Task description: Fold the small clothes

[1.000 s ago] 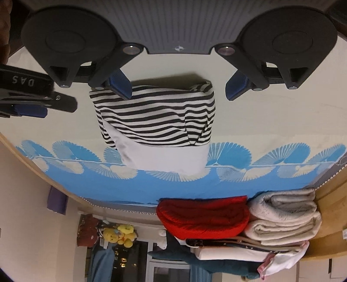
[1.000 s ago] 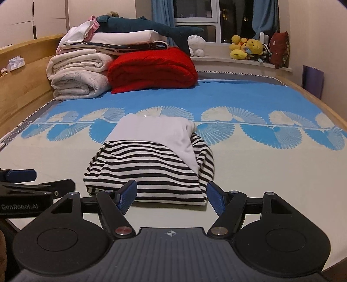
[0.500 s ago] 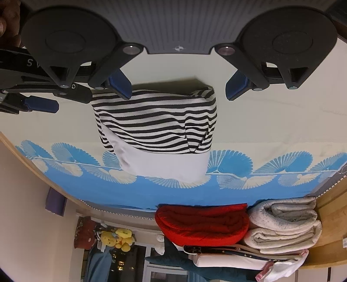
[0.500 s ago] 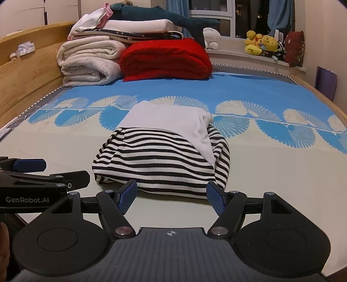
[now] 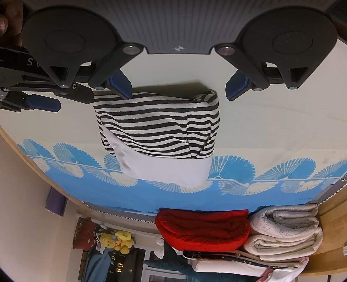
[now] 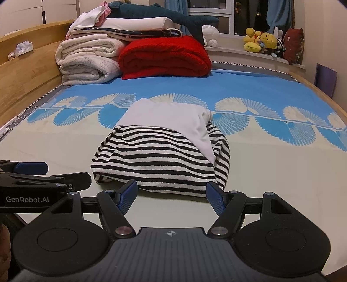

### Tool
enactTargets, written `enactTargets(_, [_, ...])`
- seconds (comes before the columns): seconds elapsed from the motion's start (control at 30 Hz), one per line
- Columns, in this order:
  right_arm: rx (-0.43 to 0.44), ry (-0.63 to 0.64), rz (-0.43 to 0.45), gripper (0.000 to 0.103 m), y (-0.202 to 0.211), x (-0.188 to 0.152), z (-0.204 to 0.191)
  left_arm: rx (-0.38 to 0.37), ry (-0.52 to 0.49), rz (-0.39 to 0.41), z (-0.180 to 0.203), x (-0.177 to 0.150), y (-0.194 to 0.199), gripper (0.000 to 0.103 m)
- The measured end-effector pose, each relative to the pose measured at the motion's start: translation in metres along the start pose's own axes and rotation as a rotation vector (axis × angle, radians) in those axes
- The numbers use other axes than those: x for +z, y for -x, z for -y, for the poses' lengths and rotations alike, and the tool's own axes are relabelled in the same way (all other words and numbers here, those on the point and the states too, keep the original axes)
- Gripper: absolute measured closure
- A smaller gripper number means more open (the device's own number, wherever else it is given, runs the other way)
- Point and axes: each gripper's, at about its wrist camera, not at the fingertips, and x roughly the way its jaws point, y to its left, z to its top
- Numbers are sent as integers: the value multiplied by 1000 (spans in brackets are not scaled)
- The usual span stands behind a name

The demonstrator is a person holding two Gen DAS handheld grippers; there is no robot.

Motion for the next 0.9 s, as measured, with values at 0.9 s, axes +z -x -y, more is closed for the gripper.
enactTargets(0.9, [9, -6, -13, 32, -1, -3, 3, 14, -8, -14, -1, -4, -5, 7])
